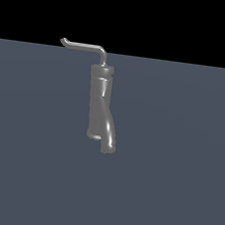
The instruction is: Turn on the faucet by rotating a designated handle.
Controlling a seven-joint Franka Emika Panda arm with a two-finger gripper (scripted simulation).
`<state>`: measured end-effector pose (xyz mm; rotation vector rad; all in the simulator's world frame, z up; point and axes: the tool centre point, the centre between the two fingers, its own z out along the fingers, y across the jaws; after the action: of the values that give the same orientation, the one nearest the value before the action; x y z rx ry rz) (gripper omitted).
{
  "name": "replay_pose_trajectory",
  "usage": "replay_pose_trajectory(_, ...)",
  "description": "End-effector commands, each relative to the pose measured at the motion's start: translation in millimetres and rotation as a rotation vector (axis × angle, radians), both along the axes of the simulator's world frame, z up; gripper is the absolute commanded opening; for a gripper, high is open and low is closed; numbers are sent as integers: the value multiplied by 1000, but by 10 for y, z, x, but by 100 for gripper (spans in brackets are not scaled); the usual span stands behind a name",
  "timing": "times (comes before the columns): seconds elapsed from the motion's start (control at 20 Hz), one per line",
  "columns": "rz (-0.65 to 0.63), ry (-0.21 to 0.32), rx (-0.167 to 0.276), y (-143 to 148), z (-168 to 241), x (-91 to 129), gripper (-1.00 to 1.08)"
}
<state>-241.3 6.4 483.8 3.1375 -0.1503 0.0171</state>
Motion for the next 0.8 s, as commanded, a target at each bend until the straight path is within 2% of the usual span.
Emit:
replay_pose_trajectory(0.0, -29, 1, -2, 15, -14, 67, -100)
replay_pose_trajectory(0.75, -318, -1, -20, 214, -217, 737, -100)
